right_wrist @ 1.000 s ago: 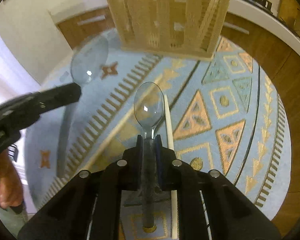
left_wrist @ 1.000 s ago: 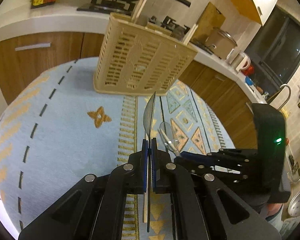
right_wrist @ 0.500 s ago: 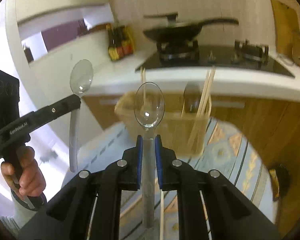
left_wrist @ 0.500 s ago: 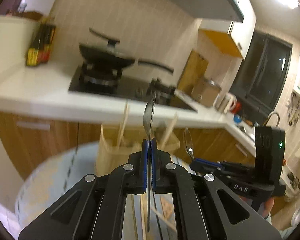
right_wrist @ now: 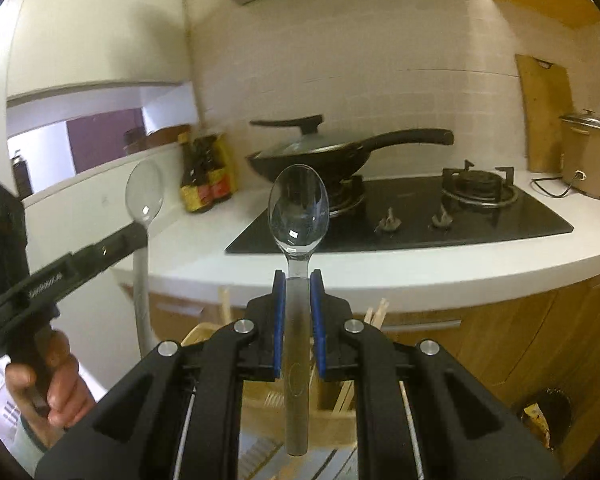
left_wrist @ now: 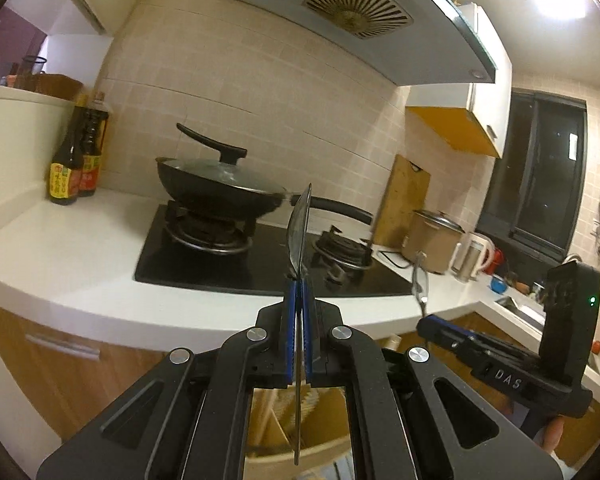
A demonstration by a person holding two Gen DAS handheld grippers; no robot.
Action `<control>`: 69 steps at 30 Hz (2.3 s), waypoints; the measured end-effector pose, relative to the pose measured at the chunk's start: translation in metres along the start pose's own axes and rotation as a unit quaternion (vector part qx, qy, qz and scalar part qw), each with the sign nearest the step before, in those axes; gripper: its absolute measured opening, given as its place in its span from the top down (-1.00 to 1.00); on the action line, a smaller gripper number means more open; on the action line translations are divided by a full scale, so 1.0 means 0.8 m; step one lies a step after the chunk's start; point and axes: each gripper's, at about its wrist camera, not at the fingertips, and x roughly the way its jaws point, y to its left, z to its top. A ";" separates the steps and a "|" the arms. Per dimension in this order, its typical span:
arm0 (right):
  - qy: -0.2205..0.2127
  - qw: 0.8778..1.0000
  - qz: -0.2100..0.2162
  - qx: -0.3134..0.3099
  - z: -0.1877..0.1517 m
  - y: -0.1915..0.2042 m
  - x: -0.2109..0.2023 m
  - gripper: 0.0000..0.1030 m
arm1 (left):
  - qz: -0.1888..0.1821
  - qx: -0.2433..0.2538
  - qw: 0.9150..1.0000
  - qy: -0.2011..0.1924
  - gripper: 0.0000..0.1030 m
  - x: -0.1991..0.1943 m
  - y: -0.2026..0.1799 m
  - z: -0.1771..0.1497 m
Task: Organize utensils
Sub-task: 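Lift both spoons over the caddy and open both tools to drop them, then lower both tools and grasp a chopstick with each tool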
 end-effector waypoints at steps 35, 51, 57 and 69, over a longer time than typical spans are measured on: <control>-0.019 0.999 -0.036 -0.001 -0.074 -0.015 -0.053 0.15 | 0.005 -0.029 1.000 0.000 0.21 -0.038 0.026 -0.072; 0.319 0.946 -0.056 -0.026 -0.225 0.022 -0.048 0.17 | 0.029 0.014 0.951 0.308 0.00 -0.056 -0.031 -0.223; 0.368 0.928 -0.043 -0.041 -0.271 0.039 -0.053 0.38 | 0.033 0.029 0.928 0.370 0.28 -0.041 -0.039 -0.272; 0.394 0.915 -0.045 -0.069 -0.301 0.055 -0.052 0.65 | 0.067 0.076 0.908 0.407 0.54 -0.018 -0.062 -0.299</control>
